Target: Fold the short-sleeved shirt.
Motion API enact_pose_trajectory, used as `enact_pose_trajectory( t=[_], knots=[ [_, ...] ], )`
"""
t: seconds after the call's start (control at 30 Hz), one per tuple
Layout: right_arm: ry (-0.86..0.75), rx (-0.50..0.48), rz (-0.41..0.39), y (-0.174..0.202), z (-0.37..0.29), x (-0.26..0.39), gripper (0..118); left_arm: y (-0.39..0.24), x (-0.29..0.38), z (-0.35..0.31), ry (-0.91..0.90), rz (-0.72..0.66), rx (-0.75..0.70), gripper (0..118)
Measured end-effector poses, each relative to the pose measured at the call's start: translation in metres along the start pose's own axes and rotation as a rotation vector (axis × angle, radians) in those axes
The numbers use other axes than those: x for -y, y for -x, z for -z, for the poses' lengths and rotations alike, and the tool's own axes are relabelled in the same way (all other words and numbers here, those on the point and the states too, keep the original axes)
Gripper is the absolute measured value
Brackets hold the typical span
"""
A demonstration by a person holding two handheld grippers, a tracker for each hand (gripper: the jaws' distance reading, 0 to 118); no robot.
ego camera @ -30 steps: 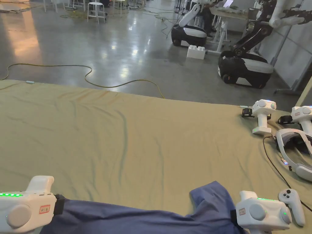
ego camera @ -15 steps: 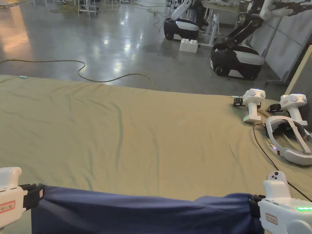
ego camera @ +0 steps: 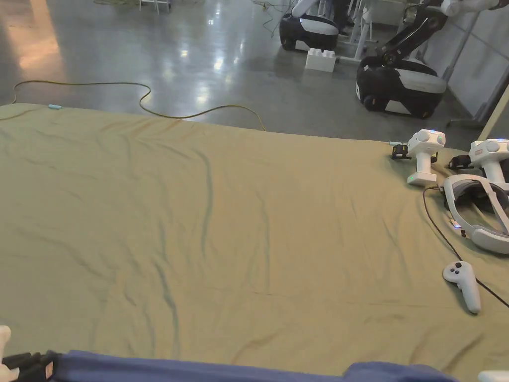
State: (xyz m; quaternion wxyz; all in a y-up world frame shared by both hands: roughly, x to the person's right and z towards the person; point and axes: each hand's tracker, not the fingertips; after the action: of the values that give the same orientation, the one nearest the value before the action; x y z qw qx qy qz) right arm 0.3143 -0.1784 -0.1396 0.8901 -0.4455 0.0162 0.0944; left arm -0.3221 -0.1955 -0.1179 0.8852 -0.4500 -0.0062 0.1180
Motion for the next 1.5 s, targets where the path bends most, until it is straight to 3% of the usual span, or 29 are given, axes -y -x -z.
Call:
enact_pose_trajectory(
  t=[0.2,0.4,0.43,0.47,0.53,0.63,0.83,1.03,1.2,1.27,1.3,1.37,1.43,1.5],
  knots=[
    [0.139,0.019,0.015,0.008,0.037,0.041,1,0.0,0.038,0.039,0.18,-0.003,-0.047,6],
    [0.15,0.028,0.038,0.016,0.049,0.048,1,0.002,0.037,0.044,0.154,-0.037,-0.041,6],
    [0.15,0.036,0.036,0.018,0.047,0.045,7,0.001,0.034,0.044,0.154,-0.038,-0.043,10],
    [0.148,0.038,0.035,0.02,0.045,0.043,24,-0.004,0.033,0.04,0.152,-0.038,-0.043,18],
    [0.115,0.072,0.025,0.024,0.036,0.035,62,-0.01,0.026,0.034,0.114,-0.025,-0.066,51],
    [-0.01,0.099,0.003,0.033,0.014,0.016,64,-0.026,0.011,0.021,0.014,-0.002,-0.058,55],
    [-0.346,0.094,0.011,0.064,-0.024,-0.038,64,-0.072,-0.031,-0.003,-0.244,0.06,0.003,55],
    [-0.657,0.054,0.083,0.096,-0.055,-0.083,64,-0.111,-0.062,-0.018,-0.489,0.165,-0.036,55],
    [-0.808,0.12,0.169,0.118,-0.067,-0.111,64,-0.139,-0.071,-0.032,-0.636,0.212,-0.089,55],
    [-0.836,0.069,0.206,0.119,-0.067,-0.12,62,-0.142,-0.075,-0.034,-0.675,0.203,-0.102,54],
    [-0.837,0.04,0.22,0.121,-0.068,-0.125,58,-0.144,-0.076,-0.036,-0.693,0.198,-0.108,53],
    [-0.826,0.028,0.219,0.123,-0.064,-0.135,33,-0.145,-0.078,-0.038,-0.719,0.188,-0.115,47],
    [-0.823,0.059,0.219,0.129,-0.061,-0.141,18,-0.146,-0.081,-0.038,-0.744,0.171,-0.125,21],
    [-0.836,0.085,0.239,0.132,-0.057,-0.144,13,-0.144,-0.082,-0.04,-0.764,0.134,-0.127,13]
  ],
)
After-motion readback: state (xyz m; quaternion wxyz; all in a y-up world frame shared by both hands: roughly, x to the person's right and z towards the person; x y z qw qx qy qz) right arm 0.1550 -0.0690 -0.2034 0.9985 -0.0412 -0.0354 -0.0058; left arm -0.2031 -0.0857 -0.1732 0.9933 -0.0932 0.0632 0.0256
